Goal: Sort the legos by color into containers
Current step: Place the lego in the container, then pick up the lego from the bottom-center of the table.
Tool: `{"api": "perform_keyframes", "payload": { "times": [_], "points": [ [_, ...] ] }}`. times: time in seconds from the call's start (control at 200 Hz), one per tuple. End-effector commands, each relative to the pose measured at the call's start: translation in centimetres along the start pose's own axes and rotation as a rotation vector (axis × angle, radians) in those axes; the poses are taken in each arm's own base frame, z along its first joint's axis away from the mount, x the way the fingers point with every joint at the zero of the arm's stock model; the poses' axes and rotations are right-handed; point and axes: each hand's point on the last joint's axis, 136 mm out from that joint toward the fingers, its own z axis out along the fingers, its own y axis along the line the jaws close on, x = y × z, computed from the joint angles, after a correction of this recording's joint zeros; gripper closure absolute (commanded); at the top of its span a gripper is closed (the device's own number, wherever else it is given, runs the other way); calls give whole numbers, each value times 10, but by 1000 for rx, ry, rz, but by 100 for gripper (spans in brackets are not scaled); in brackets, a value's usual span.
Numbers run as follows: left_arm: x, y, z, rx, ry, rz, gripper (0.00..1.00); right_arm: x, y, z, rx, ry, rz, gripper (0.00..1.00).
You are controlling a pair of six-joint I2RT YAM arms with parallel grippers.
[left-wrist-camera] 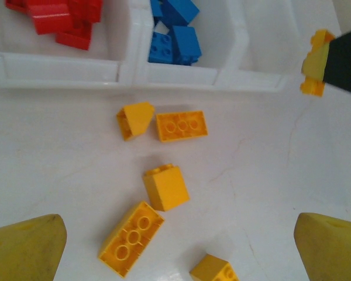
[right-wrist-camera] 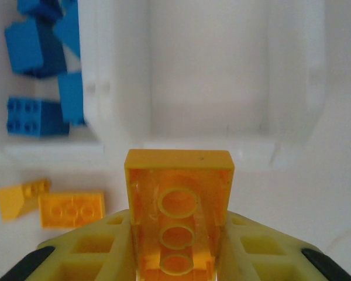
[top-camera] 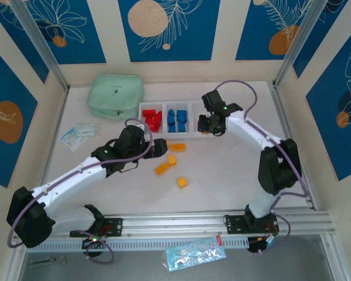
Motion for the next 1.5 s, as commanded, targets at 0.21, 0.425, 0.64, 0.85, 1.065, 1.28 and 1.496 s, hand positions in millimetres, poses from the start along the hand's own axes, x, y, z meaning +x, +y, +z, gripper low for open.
{"api": "perform_keyframes", "payload": {
  "times": [0.21,0.425,0.64,0.85,1.065,1.28,1.496],
  "points": [
    [-16,7,-4,-1,-7,-8,1,-66,-4,53,46,-27,-51,64],
    [-19,10,-5,-1,-9,-20,1,-82,-5,57,61,-26,-54,47],
    [-18,12,-8,0,-10,-27,1,-67,8,28,25,-47,-74,43],
    [-7,19,-13,4,4,-48,1,-23,29,-3,-38,-26,-120,40],
    [13,28,-24,4,42,-68,1,39,50,-32,-105,34,-199,36],
    [36,45,-30,-18,72,-98,1,112,65,-41,-119,107,-272,33],
    [57,60,-25,-25,87,-160,1,177,85,-34,-150,155,-337,28]
  ]
}}
